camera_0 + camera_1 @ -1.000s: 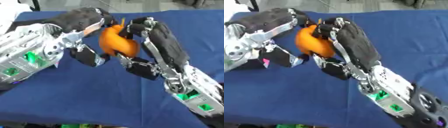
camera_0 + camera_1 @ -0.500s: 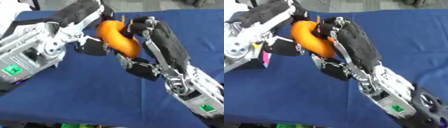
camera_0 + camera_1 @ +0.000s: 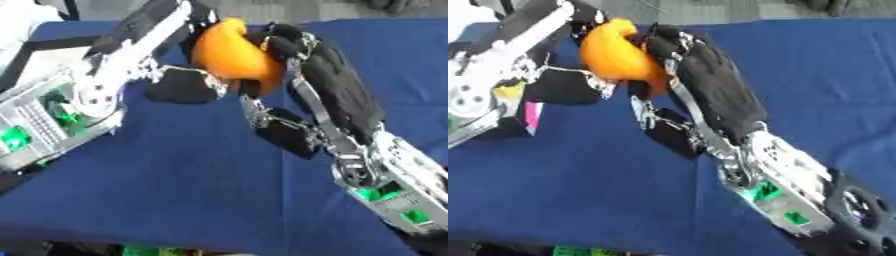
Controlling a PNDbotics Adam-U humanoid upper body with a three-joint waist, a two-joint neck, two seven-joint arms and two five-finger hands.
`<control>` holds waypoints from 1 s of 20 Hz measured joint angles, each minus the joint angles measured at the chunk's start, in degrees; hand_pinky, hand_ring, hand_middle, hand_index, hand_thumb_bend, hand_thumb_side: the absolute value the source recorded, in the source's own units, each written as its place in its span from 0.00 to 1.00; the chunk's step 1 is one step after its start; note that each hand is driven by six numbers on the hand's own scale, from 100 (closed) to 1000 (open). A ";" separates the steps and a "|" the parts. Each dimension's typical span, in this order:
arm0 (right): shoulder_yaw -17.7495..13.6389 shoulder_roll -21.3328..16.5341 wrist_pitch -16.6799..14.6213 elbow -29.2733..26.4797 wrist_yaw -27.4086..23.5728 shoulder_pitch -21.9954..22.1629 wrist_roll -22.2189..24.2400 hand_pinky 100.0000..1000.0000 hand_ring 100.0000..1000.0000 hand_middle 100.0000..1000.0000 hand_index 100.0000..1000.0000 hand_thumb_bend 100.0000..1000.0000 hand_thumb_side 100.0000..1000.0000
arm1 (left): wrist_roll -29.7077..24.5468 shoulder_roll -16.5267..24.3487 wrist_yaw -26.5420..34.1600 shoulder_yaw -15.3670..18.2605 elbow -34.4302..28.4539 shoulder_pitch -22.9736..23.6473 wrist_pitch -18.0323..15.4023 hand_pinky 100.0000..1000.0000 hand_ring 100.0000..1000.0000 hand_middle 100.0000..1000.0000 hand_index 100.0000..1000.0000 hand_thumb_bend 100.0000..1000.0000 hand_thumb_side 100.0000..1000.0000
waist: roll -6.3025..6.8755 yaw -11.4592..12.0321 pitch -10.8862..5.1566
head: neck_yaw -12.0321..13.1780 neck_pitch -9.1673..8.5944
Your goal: Pick up the objects with one hand, pass them to the other hand, and then place them into the box on the other side of the table.
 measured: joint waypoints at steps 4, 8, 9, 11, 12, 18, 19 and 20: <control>0.33 -0.10 2.45 0.24 3.91 0.03 1.21 0.86 0.91 0.87 0.95 0.11 0.43 | 4.26 1.87 2.79 1.53 -0.38 2.44 -0.56 0.52 0.27 0.13 0.21 0.00 0.12 | -0.02 -0.22 0.03 | 0.03 -0.01; 0.42 -0.51 3.54 0.41 6.40 0.02 1.19 0.87 0.91 0.89 0.97 0.10 0.47 | 8.00 5.02 3.66 3.86 -0.56 5.83 -0.70 0.52 0.26 0.11 0.19 0.00 0.10 | -0.04 -0.35 0.07 | 0.17 -0.01; 0.58 -0.57 3.64 0.47 6.72 0.01 1.29 0.87 0.92 0.89 0.97 0.10 0.46 | 8.76 5.77 3.69 4.44 -0.56 6.62 -0.62 0.52 0.26 0.11 0.19 0.00 0.09 | -0.08 -0.40 0.09 | 0.19 -0.02; 0.86 -0.61 3.81 0.49 7.10 0.01 1.61 0.87 0.92 0.89 0.97 0.09 0.46 | 10.21 7.13 3.73 5.80 -0.56 8.08 -0.32 0.52 0.26 0.11 0.19 0.00 0.09 | -0.15 -0.47 0.11 | 0.23 -0.02; 1.06 -0.64 3.85 0.49 7.26 0.01 1.91 0.87 0.92 0.89 0.97 0.09 0.46 | 11.00 7.77 3.87 6.61 -0.49 8.93 -0.15 0.53 0.26 0.11 0.19 0.00 0.09 | -0.17 -0.48 0.12 | 0.25 -0.02; 1.40 -1.61 2.64 0.50 7.35 0.01 4.08 0.86 0.91 0.88 0.95 0.10 0.41 | 13.91 10.59 6.36 11.76 5.54 14.08 -1.36 0.54 0.30 0.12 0.21 0.00 0.11 | -0.55 -0.71 0.16 | 1.37 -0.03; 1.40 -2.04 2.25 0.50 7.36 0.01 4.33 0.86 0.91 0.88 0.95 0.10 0.41 | 14.07 10.99 6.76 12.59 7.13 15.09 -1.52 0.54 0.30 0.12 0.21 0.00 0.11 | -0.73 -0.81 0.23 | 1.75 -0.05; 1.38 -2.50 1.82 0.50 7.36 0.03 4.46 0.86 0.91 0.88 0.95 0.10 0.41 | 14.21 11.31 7.17 13.30 8.71 15.97 -1.67 0.54 0.30 0.12 0.21 0.00 0.11 | -0.87 -0.90 0.30 | 2.07 -0.06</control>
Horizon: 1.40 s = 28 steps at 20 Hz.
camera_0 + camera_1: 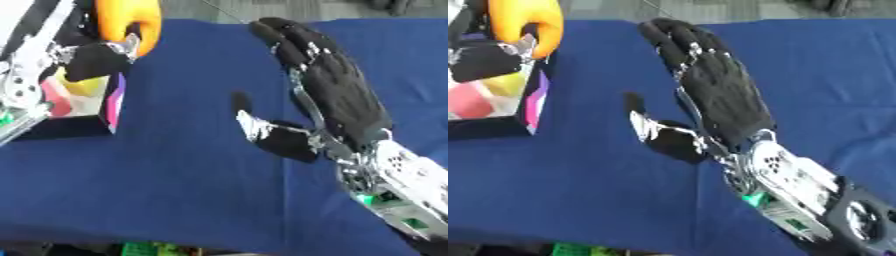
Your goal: Pick up the objects with one hand, pass them to the other hand, and then place them into the box on the other side of the table.
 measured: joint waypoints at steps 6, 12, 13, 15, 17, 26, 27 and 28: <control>-2.18 -6.67 -3.50 0.01 0.71 2.95 -2.74 0.85 0.86 0.83 0.87 0.25 0.16 | 0.95 1.83 1.09 5.36 9.16 5.56 -1.00 0.56 0.34 0.15 0.24 0.00 0.12 | -1.83 -0.89 0.86 | 4.23 -1.41; -10.66 -14.48 -0.64 0.01 -3.23 9.67 -11.96 0.84 0.86 0.83 0.89 0.07 0.06 | 0.05 1.92 -3.00 9.13 18.40 6.83 -1.32 0.62 0.44 0.31 0.39 0.00 0.00 | -2.44 -2.55 1.56 | 8.44 -2.67; -12.55 -15.28 0.51 0.01 -4.70 10.39 -13.50 0.84 0.86 0.83 0.89 0.06 0.06 | -0.92 1.91 -4.54 9.45 19.64 6.92 -1.16 0.63 0.45 0.33 0.41 0.00 0.00 | -2.57 -2.94 1.73 | 9.00 -2.93; -16.15 -16.52 2.65 0.01 -8.24 11.63 -16.53 0.83 0.85 0.83 0.89 0.03 0.09 | -3.89 1.86 -8.21 9.82 21.75 7.20 -0.74 0.69 0.53 0.43 0.53 0.07 0.00 | -2.74 -3.58 2.07 | 9.95 -3.41; -19.15 -17.45 4.04 0.01 -11.85 12.51 -19.54 0.82 0.85 0.82 0.89 0.01 0.07 | -7.52 1.82 -12.35 10.15 23.08 7.29 -0.39 0.76 0.68 0.60 0.74 0.16 0.09 | -2.75 -3.96 2.16 | 10.45 -3.95; -26.15 -19.00 4.86 0.01 -23.05 16.38 -29.92 0.81 0.84 0.81 0.90 0.00 0.12 | -23.95 1.11 -31.34 12.66 27.54 7.28 4.36 0.92 0.90 0.78 0.91 0.76 0.62 | -2.42 -5.14 2.86 | 9.40 -4.98; -26.35 -19.13 4.65 0.01 -23.52 16.62 -30.38 0.81 0.84 0.81 0.90 0.00 0.13 | -25.37 0.89 -32.99 12.98 27.96 7.25 5.27 0.92 0.89 0.78 0.91 0.77 0.60 | -2.42 -5.17 2.87 | 9.27 -4.97; -26.53 -19.18 4.49 0.01 -23.88 16.73 -30.75 0.81 0.84 0.81 0.90 0.00 0.13 | -26.58 0.78 -34.39 13.29 28.20 7.22 6.11 0.92 0.89 0.77 0.91 0.75 0.59 | -2.38 -5.22 2.88 | 9.18 -4.97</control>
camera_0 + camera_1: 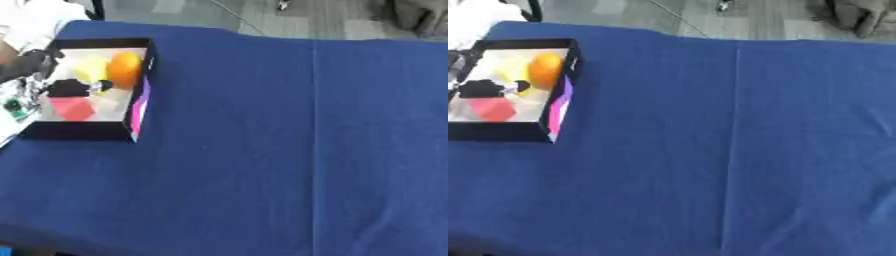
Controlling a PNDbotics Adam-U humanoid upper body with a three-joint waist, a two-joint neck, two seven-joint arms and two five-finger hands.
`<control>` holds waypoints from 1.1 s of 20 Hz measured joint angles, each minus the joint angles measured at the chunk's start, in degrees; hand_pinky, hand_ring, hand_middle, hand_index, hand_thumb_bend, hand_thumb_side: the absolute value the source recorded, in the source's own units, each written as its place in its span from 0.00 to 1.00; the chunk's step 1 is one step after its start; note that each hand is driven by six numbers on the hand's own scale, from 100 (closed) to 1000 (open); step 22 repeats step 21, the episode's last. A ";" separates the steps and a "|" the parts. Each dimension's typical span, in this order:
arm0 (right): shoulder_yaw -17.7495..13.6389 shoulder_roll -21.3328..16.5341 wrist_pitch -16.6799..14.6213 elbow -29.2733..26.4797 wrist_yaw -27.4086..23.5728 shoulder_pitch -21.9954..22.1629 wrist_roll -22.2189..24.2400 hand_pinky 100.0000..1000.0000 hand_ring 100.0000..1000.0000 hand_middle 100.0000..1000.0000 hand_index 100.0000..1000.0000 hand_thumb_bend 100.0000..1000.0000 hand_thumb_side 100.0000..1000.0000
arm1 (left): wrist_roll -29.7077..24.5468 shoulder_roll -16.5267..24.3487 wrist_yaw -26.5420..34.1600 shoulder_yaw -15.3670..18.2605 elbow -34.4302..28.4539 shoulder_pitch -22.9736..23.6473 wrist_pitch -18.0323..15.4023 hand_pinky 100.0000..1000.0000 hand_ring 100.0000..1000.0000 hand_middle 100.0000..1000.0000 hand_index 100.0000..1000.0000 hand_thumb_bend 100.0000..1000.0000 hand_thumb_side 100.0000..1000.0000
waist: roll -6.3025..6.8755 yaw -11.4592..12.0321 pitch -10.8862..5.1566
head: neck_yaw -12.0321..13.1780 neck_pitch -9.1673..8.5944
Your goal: Pick up the objects with one hand, pass them to the other hand, and then place them into the box on the other side of the table.
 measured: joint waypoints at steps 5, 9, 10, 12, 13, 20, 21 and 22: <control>-0.79 -0.04 -0.73 0.00 -1.04 0.86 -1.34 0.81 0.84 0.81 0.90 0.00 0.13 | -2.73 -0.19 -3.03 1.90 -0.78 -0.12 3.16 0.89 0.85 0.76 0.90 0.56 0.57 | 0.27 0.19 0.02 | -0.04 0.05; -2.03 -0.28 -1.29 0.00 -1.77 1.33 -2.23 0.80 0.83 0.81 0.90 0.00 0.12 | 0.86 -0.70 0.30 5.31 -5.39 -0.36 4.29 0.72 0.67 0.65 0.81 0.00 0.79 | 0.13 0.38 0.03 | -0.11 0.08; -2.47 -0.41 -1.54 0.00 -2.14 1.41 -2.48 0.80 0.83 0.81 0.90 0.00 0.13 | 3.85 -1.27 2.88 7.01 -8.05 -0.50 3.84 0.69 0.63 0.66 0.80 0.00 0.80 | 0.06 0.55 0.03 | -0.27 0.13; -3.58 -0.48 -2.22 0.00 -3.55 1.37 -3.18 0.79 0.82 0.80 0.91 0.00 0.16 | 12.24 -2.65 11.23 10.41 -14.62 -0.14 1.01 0.68 0.64 0.69 0.82 0.00 0.79 | -0.01 0.74 0.06 | -0.72 0.50; -4.22 -0.48 -2.70 0.00 -4.87 1.33 -3.67 0.79 0.82 0.79 0.91 0.00 0.18 | 17.28 -3.43 16.40 11.76 -18.43 0.50 -1.74 0.69 0.65 0.71 0.85 0.02 0.80 | -0.01 0.74 0.11 | -1.07 0.56; -7.68 1.70 -10.69 0.00 -26.27 0.91 -8.51 0.76 0.79 0.77 0.94 0.00 0.24 | 37.58 -9.98 40.50 14.46 -36.09 6.19 -29.65 0.74 0.74 0.79 0.93 0.16 0.80 | 0.21 0.73 0.25 | -4.31 1.00; -7.91 2.18 -12.47 -0.01 -29.52 1.02 -8.55 0.76 0.80 0.77 0.94 0.00 0.27 | 37.49 -11.23 41.52 14.47 -36.52 6.75 -32.86 0.74 0.74 0.79 0.93 0.17 0.80 | 0.21 0.73 0.25 | -4.75 1.00; -7.91 2.18 -12.47 -0.01 -29.52 1.02 -8.55 0.76 0.80 0.77 0.94 0.00 0.27 | 37.49 -11.23 41.52 14.47 -36.52 6.75 -32.86 0.74 0.74 0.79 0.93 0.17 0.80 | 0.21 0.73 0.25 | -4.75 1.00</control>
